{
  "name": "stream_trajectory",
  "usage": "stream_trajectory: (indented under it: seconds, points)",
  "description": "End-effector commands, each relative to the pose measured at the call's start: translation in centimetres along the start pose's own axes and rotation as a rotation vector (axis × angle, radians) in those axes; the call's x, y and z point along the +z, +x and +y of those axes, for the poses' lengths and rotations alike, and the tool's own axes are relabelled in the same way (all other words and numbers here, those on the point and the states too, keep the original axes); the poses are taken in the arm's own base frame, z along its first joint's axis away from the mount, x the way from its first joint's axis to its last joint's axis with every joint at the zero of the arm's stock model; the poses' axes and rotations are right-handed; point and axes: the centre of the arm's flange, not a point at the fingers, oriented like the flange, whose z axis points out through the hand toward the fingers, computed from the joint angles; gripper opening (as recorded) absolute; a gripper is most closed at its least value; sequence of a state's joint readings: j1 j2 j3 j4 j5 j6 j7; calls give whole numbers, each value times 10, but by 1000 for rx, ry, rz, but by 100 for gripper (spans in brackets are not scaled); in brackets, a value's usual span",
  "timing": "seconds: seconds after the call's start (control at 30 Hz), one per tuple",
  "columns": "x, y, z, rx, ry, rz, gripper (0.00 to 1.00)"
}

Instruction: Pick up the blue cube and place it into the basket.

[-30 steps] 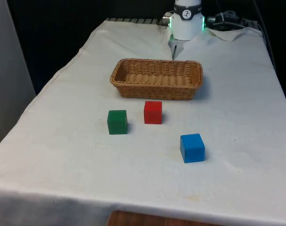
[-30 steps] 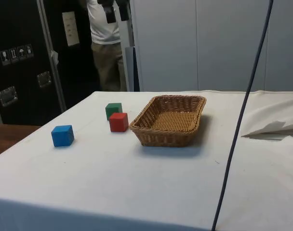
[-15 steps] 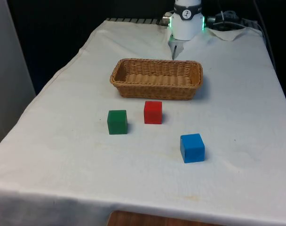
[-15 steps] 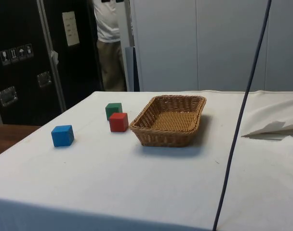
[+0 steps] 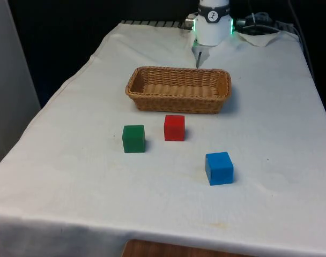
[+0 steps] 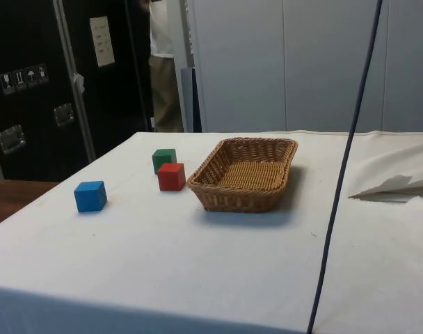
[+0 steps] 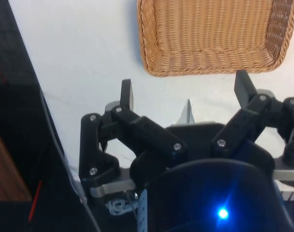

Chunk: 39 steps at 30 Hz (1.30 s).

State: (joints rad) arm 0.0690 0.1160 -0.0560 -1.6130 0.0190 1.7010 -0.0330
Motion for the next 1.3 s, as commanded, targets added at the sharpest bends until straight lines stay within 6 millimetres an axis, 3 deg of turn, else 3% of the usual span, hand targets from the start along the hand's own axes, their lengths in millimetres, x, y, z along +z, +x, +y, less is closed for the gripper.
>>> stream_trajectory:
  seconds: [0.0, 1.27]
  points:
    - [1, 3, -1, -1, 0, 1, 100]
    - [64, 96, -48, -106, -54, 105, 100]
